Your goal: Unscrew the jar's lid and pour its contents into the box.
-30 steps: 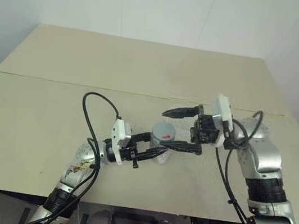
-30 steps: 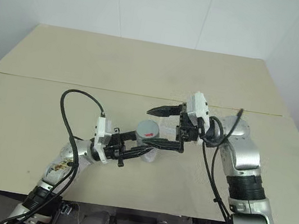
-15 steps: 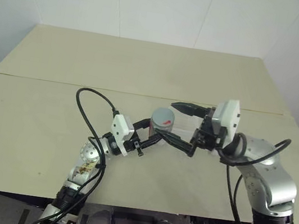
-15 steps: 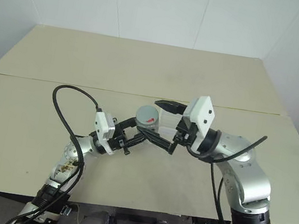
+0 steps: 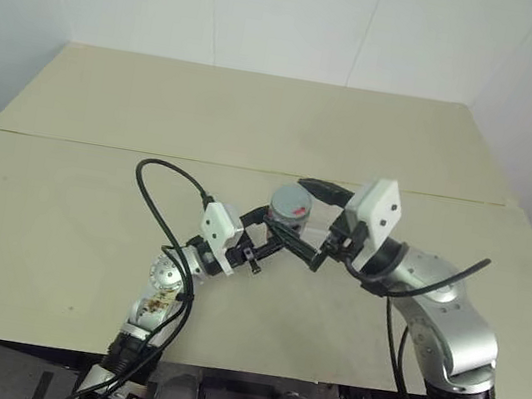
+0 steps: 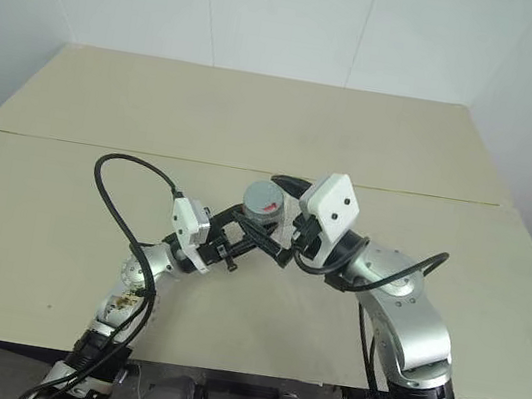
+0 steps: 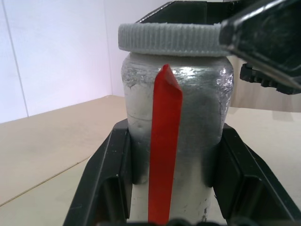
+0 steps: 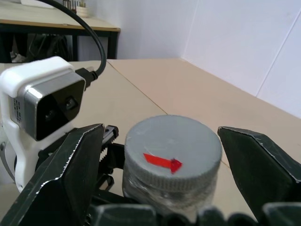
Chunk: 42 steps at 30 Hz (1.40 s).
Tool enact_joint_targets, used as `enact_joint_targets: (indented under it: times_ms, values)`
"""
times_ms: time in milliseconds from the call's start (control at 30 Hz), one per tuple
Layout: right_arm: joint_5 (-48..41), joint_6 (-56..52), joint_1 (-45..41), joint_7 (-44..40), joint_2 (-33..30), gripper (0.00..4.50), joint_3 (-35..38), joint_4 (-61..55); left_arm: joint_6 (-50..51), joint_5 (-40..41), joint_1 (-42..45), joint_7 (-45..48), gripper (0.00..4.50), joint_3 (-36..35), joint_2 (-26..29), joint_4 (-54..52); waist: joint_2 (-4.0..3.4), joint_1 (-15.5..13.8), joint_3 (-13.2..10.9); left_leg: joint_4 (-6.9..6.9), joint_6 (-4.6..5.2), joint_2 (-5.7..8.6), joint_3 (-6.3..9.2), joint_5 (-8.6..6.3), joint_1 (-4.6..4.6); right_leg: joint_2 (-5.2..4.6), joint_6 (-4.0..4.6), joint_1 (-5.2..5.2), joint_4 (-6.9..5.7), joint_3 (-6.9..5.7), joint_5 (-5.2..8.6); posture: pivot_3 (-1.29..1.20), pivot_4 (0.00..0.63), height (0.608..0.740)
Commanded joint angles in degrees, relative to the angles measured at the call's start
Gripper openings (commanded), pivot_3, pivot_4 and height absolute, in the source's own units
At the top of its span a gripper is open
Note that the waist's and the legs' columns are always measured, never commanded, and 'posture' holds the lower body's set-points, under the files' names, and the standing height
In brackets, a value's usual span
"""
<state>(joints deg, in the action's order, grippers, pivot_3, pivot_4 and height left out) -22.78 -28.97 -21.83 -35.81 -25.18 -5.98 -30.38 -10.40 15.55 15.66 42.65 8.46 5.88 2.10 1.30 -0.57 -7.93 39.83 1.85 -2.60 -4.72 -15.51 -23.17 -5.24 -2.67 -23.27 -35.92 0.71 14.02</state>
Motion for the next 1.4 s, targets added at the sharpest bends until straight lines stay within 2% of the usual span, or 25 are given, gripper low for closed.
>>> enact_joint_targets:
  times_ms: [33, 100, 167, 267, 300, 567, 700, 867, 1033, 1400]
  values:
    - [-0.13, 1.0, -0.67, 0.82, 0.53, 4.48, 0.75, -0.92, -1.86, -0.19, 0.69, -0.53, 1.89, 0.13, -0.23, -0.91, 0.0, -0.01, 0.0, 0.0, 0.0, 0.0, 0.0, 0.0, 0.0, 0.0, 0.0, 0.0, 0.0, 0.0, 0.0, 0.0, 0.15, 0.74]
    - [-0.2, 1.0, -0.65, 0.76, 0.64, 4.32, 0.7, -0.9, -1.91, -0.18, 0.62, -0.59, 1.89, 0.13, -0.13, -0.88, 0.0, -0.01, 0.0, 0.0, 0.0, 0.0, 0.0, 0.0, 0.0, 0.0, 0.0, 0.0, 0.0, -0.01, 0.0, 0.0, 0.15, 0.74]
    - [-0.17, 1.01, -0.54, 0.83, 0.84, 3.86, 0.64, -0.97, -1.91, -0.17, 0.49, -0.65, 1.89, 0.22, -0.02, -0.92, 0.0, -0.01, 0.0, 0.0, 0.0, 0.0, 0.0, 0.0, 0.0, 0.0, 0.0, 0.0, 0.0, 0.0, 0.0, 0.0, 0.15, 0.74]
    - [-0.2, 1.0, -0.44, 1.19, 0.98, 2.9, 0.57, -1.04, -1.84, -0.08, 0.35, -0.67, 1.89, 0.4, 0.15, -0.99, 0.0, 0.0, 0.0, 0.0, 0.0, 0.0, 0.0, 0.0, 0.0, 0.0, 0.0, 0.0, 0.0, 0.0, 0.0, 0.0, 0.15, 0.74]
    - [-0.18, 0.92, -0.44, 1.4, 1.04, 2.8, 0.56, -1.02, -1.8, -0.05, 0.31, -0.65, 1.89, 0.44, 0.22, -1.03, 0.0, 0.01, 0.0, 0.0, 0.0, 0.0, 0.0, 0.0, 0.0, 0.0, 0.0, 0.0, 0.0, 0.0, 0.0, 0.0, 0.15, 0.74]
    - [0.01, 1.4, -0.04, 0.52, 0.44, 2.8, 0.23, -0.24, -0.62, 1.29, -0.04, 1.01, 1.89, 0.91, 1.25, -1.93, 0.0, 0.01, 0.0, 0.0, 0.0, 0.0, 0.0, 0.0, 0.0, 0.0, 0.0, 0.0, 0.0, 0.0, 0.0, 0.0, 0.15, 0.74]
    - [-2.43, 2.26, -0.49, -3.95, -0.53, 2.8, 1.09, 1.76, 0.7, 2.44, -0.6, 2.56, 1.89, 1.28, 2.19, -2.61, 0.0, 0.04, 0.0, 0.0, 0.0, 0.0, 0.0, 0.0, 0.01, 0.01, 0.0, 0.0, 0.0, 0.0, 0.0, 0.0, 0.15, 0.74]
    - [-5.08, 5.56, -2.21, -14.24, -4.54, 2.8, 1.51, 6.31, 1.61, 3.88, -1.0, 4.4, 1.89, 1.8, 2.67, -3.49, 0.0, 0.0, 0.0, 0.0, 0.0, 0.0, 0.0, 0.0, 0.0, 0.0, 0.0, 0.01, 0.02, -0.01, 0.0, 0.0, 0.15, 0.74]
    - [-7.25, 9.88, -6.36, -27.34, -7.19, 2.8, 0.84, 15.77, 1.84, 4.06, -0.87, 5.32, 1.89, 2.15, 2.45, -3.39, 0.0, 0.08, 0.0, -0.01, 0.0, -0.01, 0.0, 0.0, 0.04, 0.03, 0.0, 0.03, 0.0, 0.0, 0.0, 0.0, 0.15, 0.74]
    - [-6.66, 19.71, -20.06, -49.32, -3.98, 2.8, -1.33, 39.14, 2.24, 4.15, -0.16, 5.71, 1.89, 1.93, 2.17, -3.16, -0.02, 0.07, -0.01, 0.0, 0.0, -0.02, -0.02, 0.0, 0.05, 0.04, 0.0, 0.02, -0.01, 0.01, 0.0, 0.0, 0.15, 0.74]
